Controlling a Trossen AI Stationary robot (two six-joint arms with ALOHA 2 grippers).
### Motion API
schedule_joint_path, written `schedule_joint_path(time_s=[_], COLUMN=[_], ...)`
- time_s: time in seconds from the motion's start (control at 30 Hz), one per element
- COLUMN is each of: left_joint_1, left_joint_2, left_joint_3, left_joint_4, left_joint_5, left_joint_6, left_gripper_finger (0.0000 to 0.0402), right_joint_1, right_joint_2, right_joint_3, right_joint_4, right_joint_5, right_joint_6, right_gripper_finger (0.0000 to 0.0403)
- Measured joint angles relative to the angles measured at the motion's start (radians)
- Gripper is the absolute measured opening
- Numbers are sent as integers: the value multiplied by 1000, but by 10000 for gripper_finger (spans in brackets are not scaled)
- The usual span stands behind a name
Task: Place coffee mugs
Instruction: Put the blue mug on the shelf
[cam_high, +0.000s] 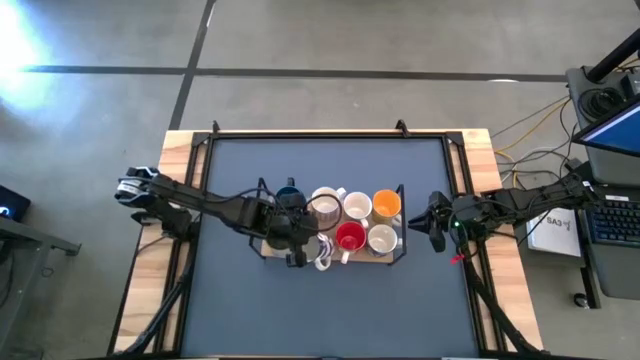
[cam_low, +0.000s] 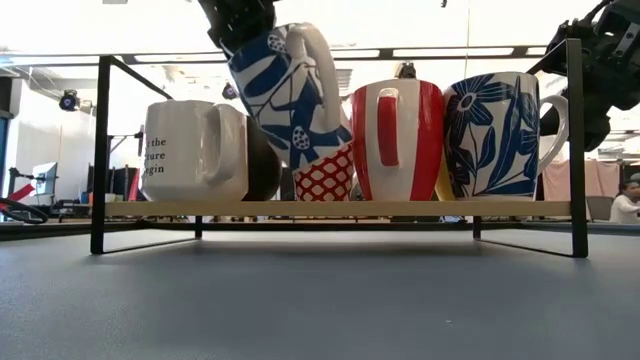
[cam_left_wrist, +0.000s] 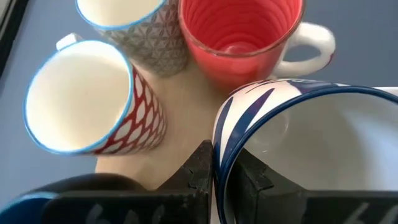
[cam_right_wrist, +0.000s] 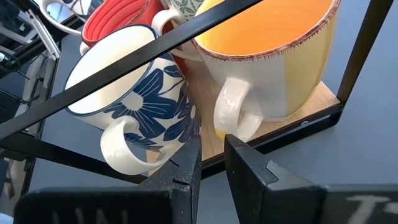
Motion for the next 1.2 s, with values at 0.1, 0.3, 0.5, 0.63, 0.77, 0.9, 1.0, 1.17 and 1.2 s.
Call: schedule_joint_path(time_s=[0.1, 0.3, 0.5, 0.63, 0.77, 0.9, 1.0, 1.17, 1.2], left_joint_1=[10, 26, 38, 47, 60, 65, 70, 78, 78], left_joint_2=[1, 2, 2, 2, 2, 2, 8, 16, 17], left_joint_3=[0, -3, -3, -3, -3, -3, -4, -5, -5], left_joint_4=[-3, -12, -14, -14, -12, -11, -3, 10, 22], left_joint_5=[11, 60, 89, 88, 103, 107, 121, 148, 148], left_joint_6=[8, 9, 81, 130, 202, 242, 276, 302, 302], left_gripper_finger=[13, 14, 14, 14, 15, 15, 15, 15, 15], right_joint_1=[0, 0, 0, 0, 0, 0, 0, 0, 0], right_joint_2=[0, 0, 0, 0, 0, 0, 0, 0, 0], right_joint_3=[0, 0, 0, 0, 0, 0, 0, 0, 0], right_joint_4=[0, 0, 0, 0, 0, 0, 0, 0, 0], right_joint_5=[0, 0, 0, 0, 0, 0, 0, 0, 0], right_joint_6=[0, 0, 0, 0, 0, 0, 0, 0, 0], right_gripper_finger=[59, 59, 59, 59, 59, 59, 59, 59, 59])
